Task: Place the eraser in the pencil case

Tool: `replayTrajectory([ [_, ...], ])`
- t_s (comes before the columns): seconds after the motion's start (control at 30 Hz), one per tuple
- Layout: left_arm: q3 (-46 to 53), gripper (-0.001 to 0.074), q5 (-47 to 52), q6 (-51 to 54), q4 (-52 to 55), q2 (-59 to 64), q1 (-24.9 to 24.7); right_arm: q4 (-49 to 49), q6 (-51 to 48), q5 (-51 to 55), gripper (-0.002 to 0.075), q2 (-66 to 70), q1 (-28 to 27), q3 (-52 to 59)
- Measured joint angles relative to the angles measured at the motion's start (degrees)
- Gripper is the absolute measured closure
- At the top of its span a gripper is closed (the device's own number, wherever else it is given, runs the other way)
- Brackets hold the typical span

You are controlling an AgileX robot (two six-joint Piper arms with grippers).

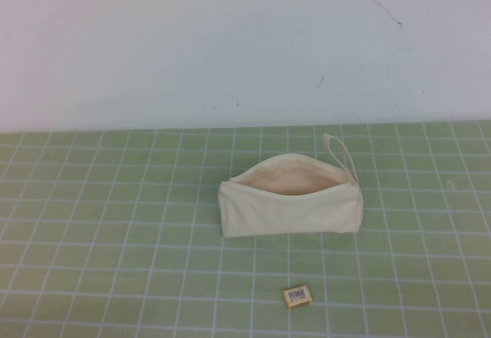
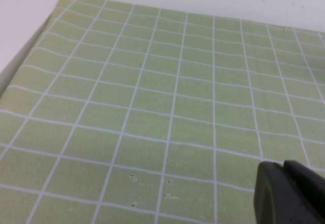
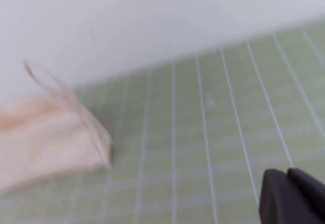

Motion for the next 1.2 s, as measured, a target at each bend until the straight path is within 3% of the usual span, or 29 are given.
replayTrajectory([
  [0.17,0.0,0.0738,0.0,0.0,0.0,0.0,0.0,0.6,0.0,-2.6,0.0727,0.6,0.0,-7.2],
  [0.33,0.0,0.0738,0.0,0.0,0.0,0.0,0.0,0.7,0.0,-8.8,0.0727,1.3,0.0,-6.6],
  [0.47,0.0,0.0738,0.0,0.0,0.0,0.0,0.0,1.3,-2.4,-6.9,0.0727,1.3,0.0,-5.8],
  [0.7,0.0,0.0738,0.0,0.0,0.0,0.0,0.0,1.7,-14.8,7.4,0.0727,5.4,0.0,-15.1],
  [0.9,0.0,0.0738,0.0,0.0,0.0,0.0,0.0,-3.3,-15.6,28.3,0.0727,22.8,0.0,-32.9],
  [1.2,0.0,0.0738,0.0,0.0,0.0,0.0,0.0,-2.2,-13.7,42.6,0.0727,49.7,1.7,-50.7],
])
